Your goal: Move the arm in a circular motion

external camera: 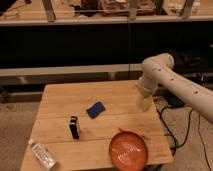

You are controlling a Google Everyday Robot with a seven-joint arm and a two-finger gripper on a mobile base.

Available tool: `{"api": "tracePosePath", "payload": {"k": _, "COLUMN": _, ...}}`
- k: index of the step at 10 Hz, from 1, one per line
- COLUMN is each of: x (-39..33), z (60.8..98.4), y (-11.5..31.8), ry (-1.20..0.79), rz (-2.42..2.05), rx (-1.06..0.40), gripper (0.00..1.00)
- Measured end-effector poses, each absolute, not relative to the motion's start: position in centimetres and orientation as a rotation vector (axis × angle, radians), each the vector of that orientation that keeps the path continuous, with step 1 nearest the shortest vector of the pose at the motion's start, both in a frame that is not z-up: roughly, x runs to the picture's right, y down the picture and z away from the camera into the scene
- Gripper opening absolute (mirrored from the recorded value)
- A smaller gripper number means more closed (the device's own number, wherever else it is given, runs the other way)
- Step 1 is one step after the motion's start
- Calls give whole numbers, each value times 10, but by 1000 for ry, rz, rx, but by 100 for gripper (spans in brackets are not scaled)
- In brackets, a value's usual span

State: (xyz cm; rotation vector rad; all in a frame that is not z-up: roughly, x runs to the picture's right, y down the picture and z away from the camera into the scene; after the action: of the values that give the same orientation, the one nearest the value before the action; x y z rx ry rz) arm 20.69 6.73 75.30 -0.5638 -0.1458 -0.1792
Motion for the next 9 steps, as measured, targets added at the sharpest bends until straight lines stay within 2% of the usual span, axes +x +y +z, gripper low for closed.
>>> {"api": "tracePosePath", "payload": {"k": 2, "x": 211, "z": 720, "y": 108, "ry": -146, "rz": -144, "rx": -567, "gripper": 80}}
{"api": "tracePosePath", "payload": {"k": 4, "x": 193, "z": 694, "y": 131, "ry": -160, "rz": -164, "rx": -559, "gripper": 80}}
{"api": "tracePosePath", "payload": {"k": 9, "x": 85, "z": 647, "y": 140, "ry": -247, "rz": -325, "rx": -520, "gripper": 80}}
